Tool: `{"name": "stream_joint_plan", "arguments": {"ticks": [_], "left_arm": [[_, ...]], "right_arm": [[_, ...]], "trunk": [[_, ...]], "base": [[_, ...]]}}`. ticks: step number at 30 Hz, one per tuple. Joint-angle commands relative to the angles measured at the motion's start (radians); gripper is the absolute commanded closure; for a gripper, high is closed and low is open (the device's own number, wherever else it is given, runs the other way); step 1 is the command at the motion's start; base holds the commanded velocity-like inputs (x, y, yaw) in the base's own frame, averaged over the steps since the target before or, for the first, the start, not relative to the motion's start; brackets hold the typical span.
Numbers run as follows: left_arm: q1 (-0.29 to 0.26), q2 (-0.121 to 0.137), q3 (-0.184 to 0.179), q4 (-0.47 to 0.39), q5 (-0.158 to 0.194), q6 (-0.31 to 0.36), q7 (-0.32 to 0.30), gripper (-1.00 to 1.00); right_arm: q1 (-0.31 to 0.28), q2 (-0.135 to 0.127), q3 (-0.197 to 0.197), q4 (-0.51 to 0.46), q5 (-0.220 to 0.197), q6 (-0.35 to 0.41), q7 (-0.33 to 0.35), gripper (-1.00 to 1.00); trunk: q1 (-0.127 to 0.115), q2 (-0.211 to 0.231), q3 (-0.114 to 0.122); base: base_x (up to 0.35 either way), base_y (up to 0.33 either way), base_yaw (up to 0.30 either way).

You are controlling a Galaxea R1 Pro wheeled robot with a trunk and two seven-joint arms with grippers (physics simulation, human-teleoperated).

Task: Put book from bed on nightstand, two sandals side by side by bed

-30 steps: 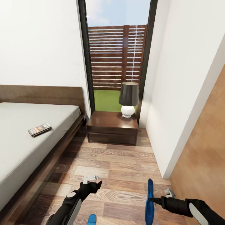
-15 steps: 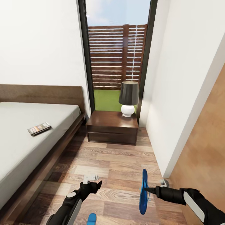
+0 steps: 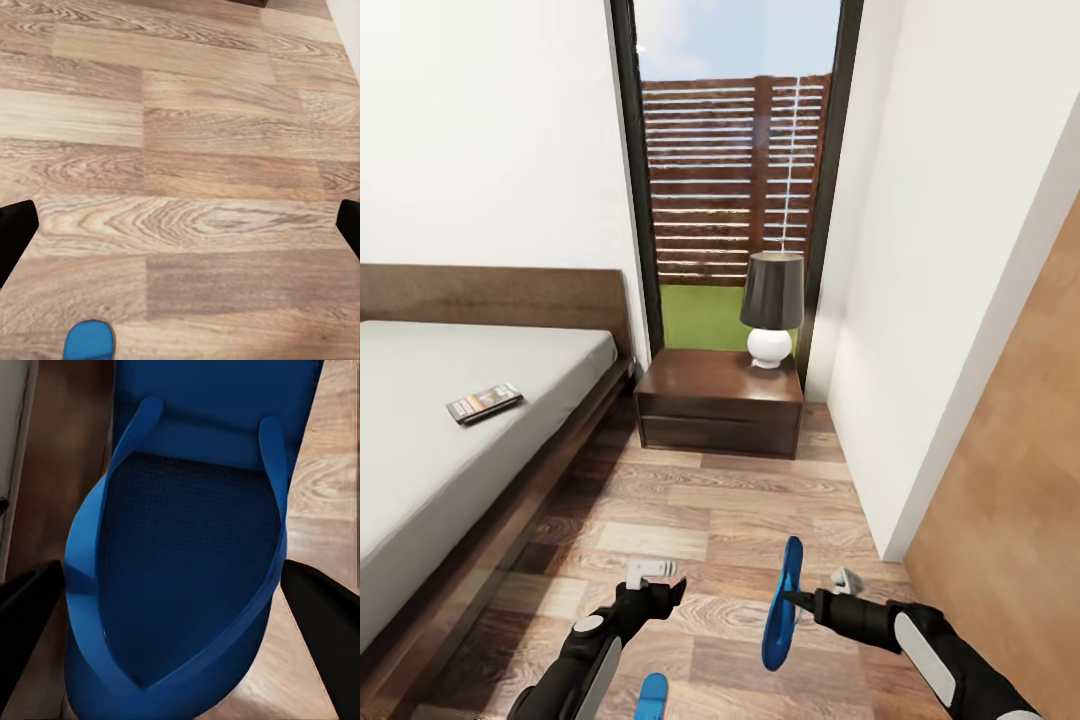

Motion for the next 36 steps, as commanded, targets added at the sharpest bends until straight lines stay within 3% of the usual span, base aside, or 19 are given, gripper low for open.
{"name": "stream_joint_plan", "arguments": {"ticks": [1, 9, 13, 17, 18, 19, 21, 25, 28, 36], "left_arm": [[0.0, 0.0, 0.001, -0.001, 0.01, 0.007, -0.001, -1.0], [0.0, 0.001, 0.002, -0.001, 0.008, 0.009, 0.0, -1.0], [0.0, 0.001, 0.003, -0.001, 0.006, 0.018, 0.002, -1.0], [0.0, 0.002, 0.004, -0.005, 0.003, 0.078, 0.003, -1.0], [0.0, 0.003, 0.005, -0.007, 0.002, 0.146, 0.005, -1.0], [0.0, 0.003, 0.005, -0.008, 0.001, 0.162, 0.007, -1.0], [0.0, 0.003, 0.004, -0.008, -0.01, 0.196, 0.017, -1.0], [-0.001, 0.002, 0.004, -0.009, -0.072, 0.222, 0.047, -1.0], [-0.001, -0.001, 0.004, -0.009, -0.138, 0.231, 0.067, -1.0], [0.0, -0.003, 0.004, -0.009, -0.176, 0.235, 0.077, -1.0]], "right_arm": [[-0.001, -0.001, -0.007, -0.003, -0.009, 0.005, -0.004, 1.0], [0.0, -0.002, -0.097, -0.017, -0.01, 0.008, -0.009, 1.0], [-0.001, -0.001, -0.115, -0.021, -0.01, 0.009, -0.009, 1.0], [-0.001, -0.002, -0.122, -0.051, -0.011, 0.014, -0.008, 1.0], [-0.001, -0.003, -0.124, -0.071, -0.011, 0.029, -0.008, 1.0], [-0.001, -0.003, -0.124, -0.074, -0.012, 0.034, -0.008, 1.0], [-0.001, -0.003, -0.125, -0.08, -0.013, 0.052, -0.007, 1.0], [-0.001, -0.004, -0.125, -0.084, -0.015, 0.072, -0.006, 1.0], [-0.001, -0.004, -0.126, -0.086, -0.015, 0.079, -0.006, 1.0], [-0.001, -0.004, -0.126, -0.086, -0.015, 0.082, -0.007, 1.0]], "trunk": [[0.004, -0.008, -0.004], [0.034, -0.064, -0.029], [0.05, -0.092, -0.042], [0.065, -0.12, -0.054], [0.069, -0.127, -0.057], [0.073, -0.134, -0.061], [0.08, -0.148, -0.067], [0.086, -0.155, -0.082], [0.087, -0.156, -0.093], [0.091, -0.158, -0.124]], "base": [[0.0, 0.0, 0.0], [0.0, 0.0, 0.0], [0.0, 0.0, 0.0], [0.0, 0.0, 0.0], [0.0, 0.0, 0.0], [0.0, 0.0, 0.0], [0.0, 0.0, 0.0], [0.0, 0.0, 0.0], [0.0, 0.0, 0.0], [0.0, 0.0, 0.0]]}}
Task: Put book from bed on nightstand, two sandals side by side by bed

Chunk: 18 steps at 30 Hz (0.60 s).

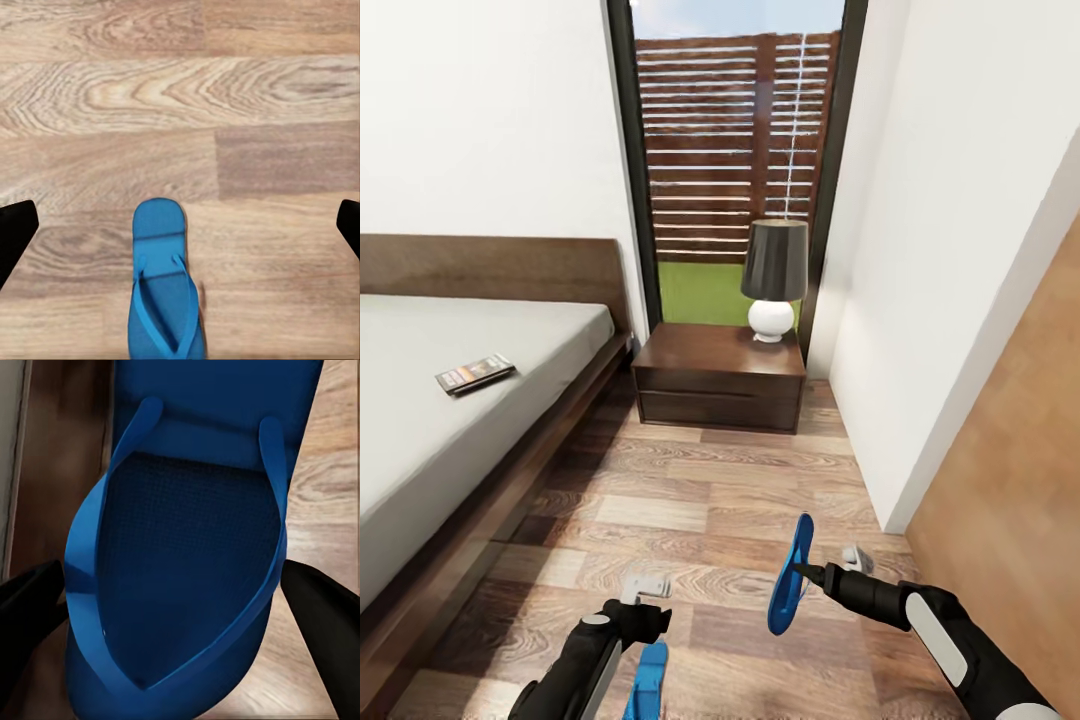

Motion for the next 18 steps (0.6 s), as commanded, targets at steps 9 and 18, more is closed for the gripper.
{"name": "stream_joint_plan", "arguments": {"ticks": [9, 18], "left_arm": [[0.0, -0.002, 0.0, -0.002, -0.01, 0.005, -0.003, -1.0], [0.0, -0.002, 0.0, -0.002, -0.01, 0.005, -0.003, -1.0]], "right_arm": [[-0.001, -0.001, 0.002, 0.0, -0.006, 0.005, -0.002, 1.0], [0.0, 0.0, 0.002, 0.0, -0.006, 0.005, -0.003, 1.0]], "trunk": [[0.004, -0.003, -0.036], [0.008, -0.005, -0.071]], "base": [[0.0, 0.0, 0.0], [0.0, 0.0, 0.0]]}}
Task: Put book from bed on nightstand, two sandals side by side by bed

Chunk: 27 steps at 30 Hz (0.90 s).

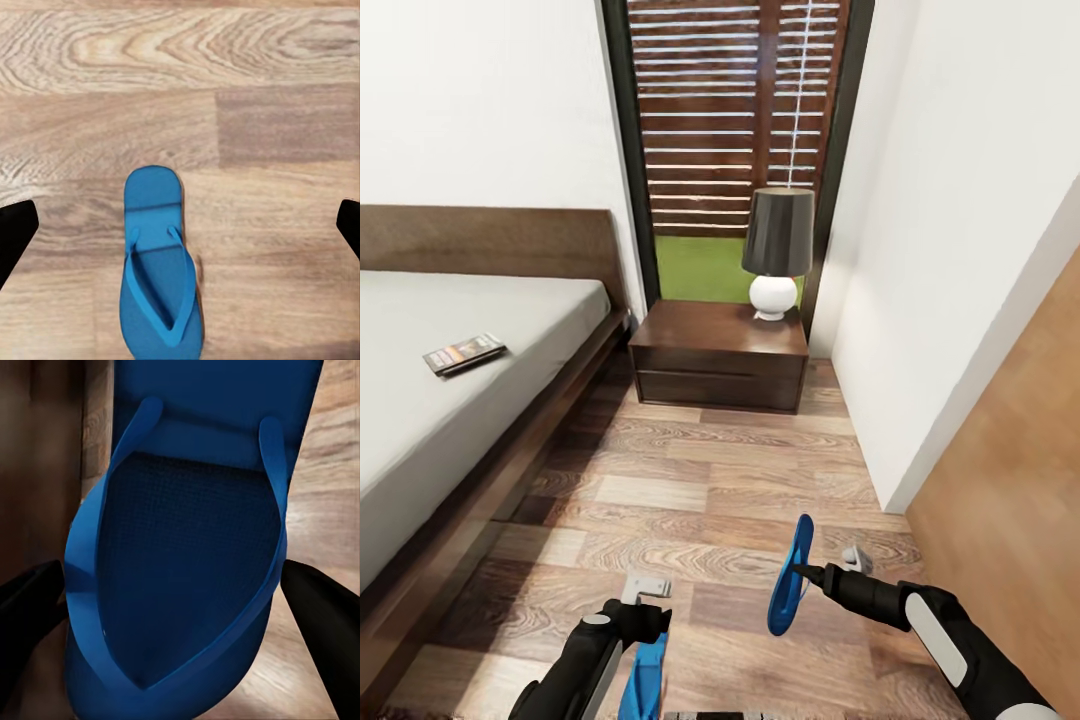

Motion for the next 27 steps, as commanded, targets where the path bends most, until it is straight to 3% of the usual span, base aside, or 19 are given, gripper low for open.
{"name": "stream_joint_plan", "arguments": {"ticks": [1, 22, 27], "left_arm": [[0.0, 0.0, 0.0, -0.002, -0.008, 0.005, -0.004, -1.0], [0.0, 0.0, 0.0, -0.002, -0.003, 0.003, -0.006, -1.0], [0.0, -0.001, 0.0, -0.001, -0.002, 0.003, -0.007, -1.0]], "right_arm": [[-0.001, -0.001, 0.002, -0.001, -0.008, 0.005, -0.001, 1.0], [-0.001, -0.003, 0.002, -0.002, -0.008, 0.005, -0.002, 1.0], [-0.001, -0.003, -0.005, -0.048, -0.008, 0.005, -0.002, 1.0]], "trunk": [[0.0, -0.001, -0.005], [0.01, -0.006, -0.086], [0.012, -0.007, -0.105]], "base": [[0.0, 0.0, 0.0], [0.0, 0.0, 0.0], [0.0, 0.0, 0.0]]}}
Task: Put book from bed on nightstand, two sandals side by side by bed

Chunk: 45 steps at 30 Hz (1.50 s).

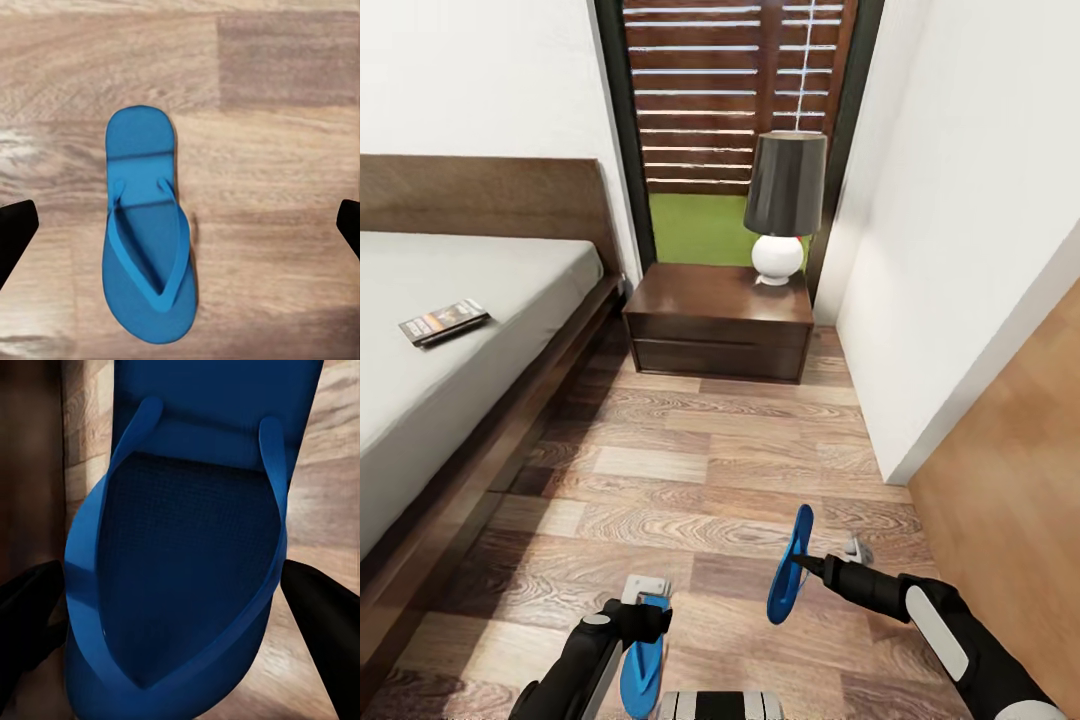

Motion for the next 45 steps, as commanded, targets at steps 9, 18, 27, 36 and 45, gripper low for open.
{"name": "stream_joint_plan", "arguments": {"ticks": [9, 18, 27, 36, 45], "left_arm": [[0.0, 0.0, 0.001, -0.001, -0.007, 0.004, -0.005, -1.0], [0.0, 0.0, 0.001, -0.001, -0.007, 0.003, -0.005, -1.0], [0.0, 0.0, 0.001, -0.001, -0.007, 0.003, -0.006, -1.0], [0.0, 0.0, 0.002, -0.002, -0.006, 0.002, -0.006, -1.0], [0.0, 0.0, 0.002, -0.003, -0.005, 0.002, -0.006, -1.0]], "right_arm": [[-0.001, -0.001, 0.001, -0.008, -0.007, 0.005, -0.001, 1.0], [-0.001, -0.001, -0.001, -0.007, -0.007, 0.005, -0.001, 1.0], [-0.001, 0.0, -0.002, -0.007, -0.007, 0.005, -0.001, 1.0], [-0.001, 0.0, -0.002, -0.007, -0.007, 0.005, -0.001, 1.0], [-0.001, 0.001, -0.002, -0.007, -0.007, 0.005, -0.001, 1.0]], "trunk": [[0.004, -0.002, -0.036], [0.008, -0.005, -0.07], [0.012, -0.007, -0.105], [0.016, -0.009, -0.14], [0.02, -0.011, -0.175]], "base": [[0.0, 0.0, 0.0], [0.0, 0.0, 0.0], [0.0, 0.0, 0.0], [0.0, 0.0, 0.0], [0.0, 0.0, 0.0]]}}
